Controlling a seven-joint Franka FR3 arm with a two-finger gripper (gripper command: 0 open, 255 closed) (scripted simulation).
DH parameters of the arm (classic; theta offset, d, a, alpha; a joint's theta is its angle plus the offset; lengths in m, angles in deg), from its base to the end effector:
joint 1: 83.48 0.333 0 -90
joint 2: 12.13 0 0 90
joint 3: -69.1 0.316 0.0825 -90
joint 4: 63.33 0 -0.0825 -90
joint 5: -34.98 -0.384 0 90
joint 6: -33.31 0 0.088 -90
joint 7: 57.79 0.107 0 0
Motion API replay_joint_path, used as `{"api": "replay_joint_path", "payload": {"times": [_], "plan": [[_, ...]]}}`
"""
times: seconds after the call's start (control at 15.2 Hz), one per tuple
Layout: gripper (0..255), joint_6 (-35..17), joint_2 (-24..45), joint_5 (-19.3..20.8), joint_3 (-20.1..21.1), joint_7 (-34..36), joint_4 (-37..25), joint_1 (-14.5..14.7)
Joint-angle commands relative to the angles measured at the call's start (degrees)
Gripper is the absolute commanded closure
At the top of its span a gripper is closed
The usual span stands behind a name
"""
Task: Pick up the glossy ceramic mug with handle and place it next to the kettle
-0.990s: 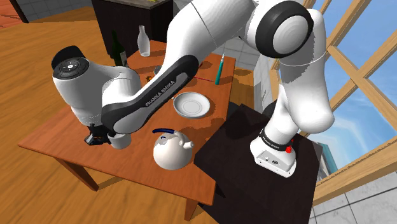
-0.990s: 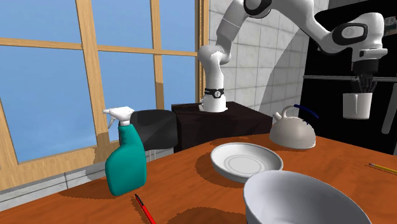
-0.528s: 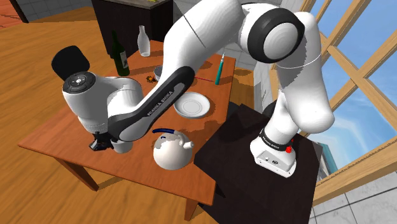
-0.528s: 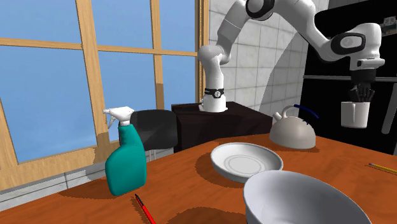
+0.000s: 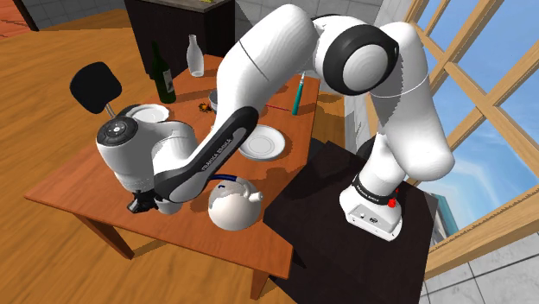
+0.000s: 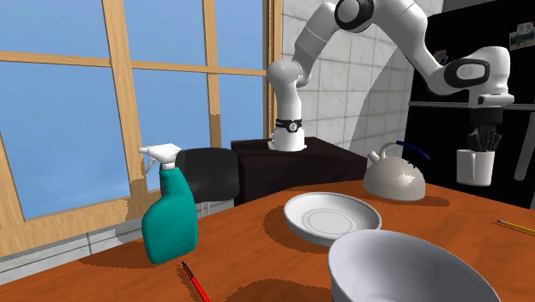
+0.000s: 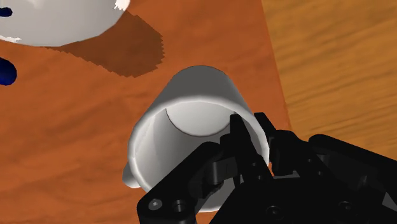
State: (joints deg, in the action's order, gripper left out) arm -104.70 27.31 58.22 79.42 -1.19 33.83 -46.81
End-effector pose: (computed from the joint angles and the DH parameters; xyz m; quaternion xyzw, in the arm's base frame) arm 0.4751 0.4871 0.2039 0.9955 0.0432 0.0782 0.0326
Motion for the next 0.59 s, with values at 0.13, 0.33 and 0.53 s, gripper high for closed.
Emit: {"api": "replay_joint_path", "payload": {"times": [0.13,0.33,0.53], "plan": [[255,-1.8,2.4,0.7,-0.6,0.7,-0.6,0.4],[255,-3.0,4.1,1.2,-1.1,1.2,-1.1,0.7],[255,-4.0,5.6,1.6,-1.5,1.6,-1.6,1.0]]}}
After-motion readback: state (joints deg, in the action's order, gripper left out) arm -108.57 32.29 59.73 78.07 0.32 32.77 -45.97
